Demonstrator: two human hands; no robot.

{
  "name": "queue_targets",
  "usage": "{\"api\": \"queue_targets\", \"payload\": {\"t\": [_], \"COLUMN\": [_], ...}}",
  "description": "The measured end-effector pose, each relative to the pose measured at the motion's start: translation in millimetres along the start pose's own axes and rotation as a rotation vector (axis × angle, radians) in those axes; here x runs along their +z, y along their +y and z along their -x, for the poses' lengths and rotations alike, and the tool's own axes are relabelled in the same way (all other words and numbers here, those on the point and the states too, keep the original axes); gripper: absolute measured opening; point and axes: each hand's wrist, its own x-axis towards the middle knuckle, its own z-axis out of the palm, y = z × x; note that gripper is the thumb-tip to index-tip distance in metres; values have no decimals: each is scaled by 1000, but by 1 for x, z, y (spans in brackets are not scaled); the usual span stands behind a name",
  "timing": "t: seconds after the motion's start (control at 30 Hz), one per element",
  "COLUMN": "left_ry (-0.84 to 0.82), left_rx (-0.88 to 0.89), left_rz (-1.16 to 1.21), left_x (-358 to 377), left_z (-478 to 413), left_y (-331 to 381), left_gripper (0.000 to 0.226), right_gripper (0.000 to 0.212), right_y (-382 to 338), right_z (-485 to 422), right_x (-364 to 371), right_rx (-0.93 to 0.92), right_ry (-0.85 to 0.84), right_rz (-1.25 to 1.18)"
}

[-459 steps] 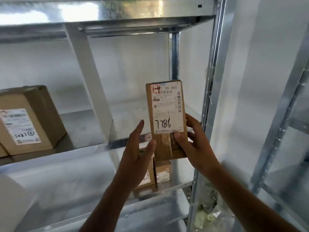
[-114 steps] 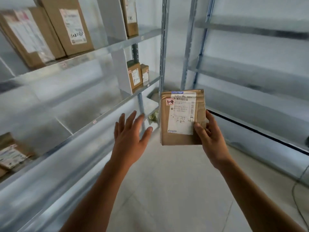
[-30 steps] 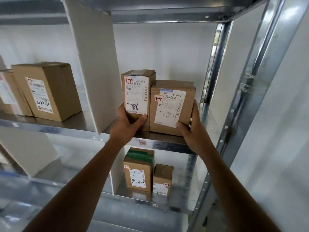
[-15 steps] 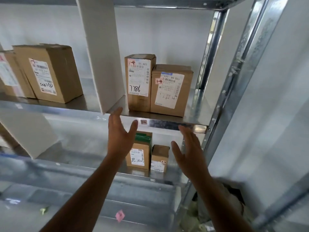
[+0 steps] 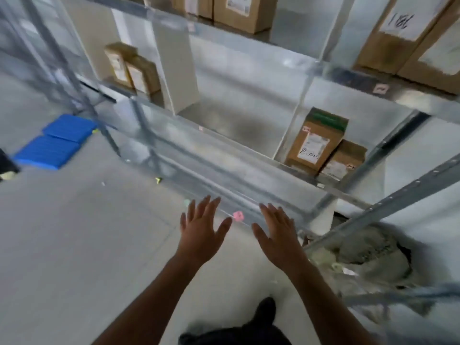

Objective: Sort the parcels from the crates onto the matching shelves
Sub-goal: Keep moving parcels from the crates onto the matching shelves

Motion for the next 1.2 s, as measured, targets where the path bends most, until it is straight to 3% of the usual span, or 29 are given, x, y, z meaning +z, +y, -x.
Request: {"api": "queue_targets", "payload": {"t": [0.3,0.73,0.9,1.2], "left_ry": [18,70,135,350], "left_rx": [-317,-666,-736,-902], "left_rz": [-43,-75,-136,-83], "left_x": [-42,-142,-213,-316], "left_z": [93,64,40,-1], "left_y": [-157,-343,-410,-510], "left_gripper": [70,71,76,76], "right_gripper": [67,70,73,72], "right_y": [-129,-327,-438,-600], "right_z": [11,-116,-174,-247], "right_x": [117,262,300,357], "right_rx": [-266,-551,-702,-899], "right_ry": [-313,-599,-638,-668], "right_rz": [124,121,59,156]}}
